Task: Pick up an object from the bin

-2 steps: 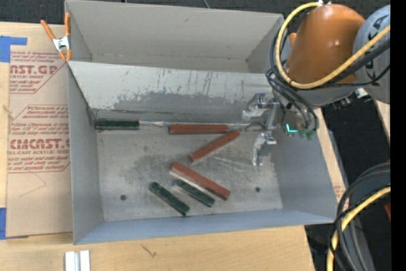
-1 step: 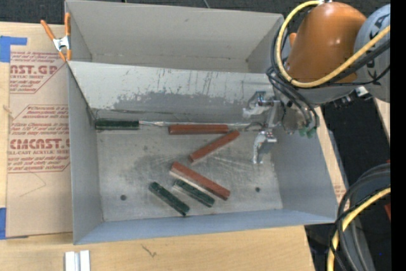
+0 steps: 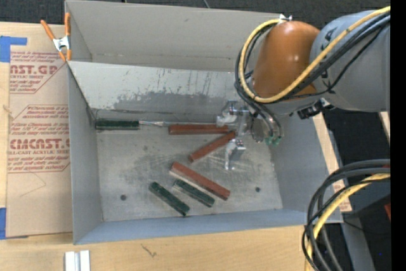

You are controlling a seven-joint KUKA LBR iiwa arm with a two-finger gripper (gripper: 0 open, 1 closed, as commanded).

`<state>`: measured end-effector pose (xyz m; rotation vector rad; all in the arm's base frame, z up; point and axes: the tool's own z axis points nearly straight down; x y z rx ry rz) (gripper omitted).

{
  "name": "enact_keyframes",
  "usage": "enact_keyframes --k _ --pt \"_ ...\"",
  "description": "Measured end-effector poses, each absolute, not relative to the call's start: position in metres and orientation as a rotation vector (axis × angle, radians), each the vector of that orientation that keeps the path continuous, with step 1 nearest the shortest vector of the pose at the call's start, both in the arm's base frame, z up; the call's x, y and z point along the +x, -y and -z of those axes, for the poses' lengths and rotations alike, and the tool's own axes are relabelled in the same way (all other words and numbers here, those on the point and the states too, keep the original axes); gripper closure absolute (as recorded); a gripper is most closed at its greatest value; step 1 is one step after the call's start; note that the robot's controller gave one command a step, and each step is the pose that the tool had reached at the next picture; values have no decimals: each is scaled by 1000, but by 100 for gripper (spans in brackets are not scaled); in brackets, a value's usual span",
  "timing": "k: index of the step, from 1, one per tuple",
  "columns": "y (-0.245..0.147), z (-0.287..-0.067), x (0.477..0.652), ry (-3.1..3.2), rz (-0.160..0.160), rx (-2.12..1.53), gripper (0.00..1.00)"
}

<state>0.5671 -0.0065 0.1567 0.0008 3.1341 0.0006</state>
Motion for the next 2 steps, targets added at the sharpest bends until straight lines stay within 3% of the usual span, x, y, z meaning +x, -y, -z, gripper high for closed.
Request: enact_keyframes --k 1,2 --pt "-28 -147 582 -3133 0 -265 0" --pt "-33 -152 586 -3136 -2 -113 0"
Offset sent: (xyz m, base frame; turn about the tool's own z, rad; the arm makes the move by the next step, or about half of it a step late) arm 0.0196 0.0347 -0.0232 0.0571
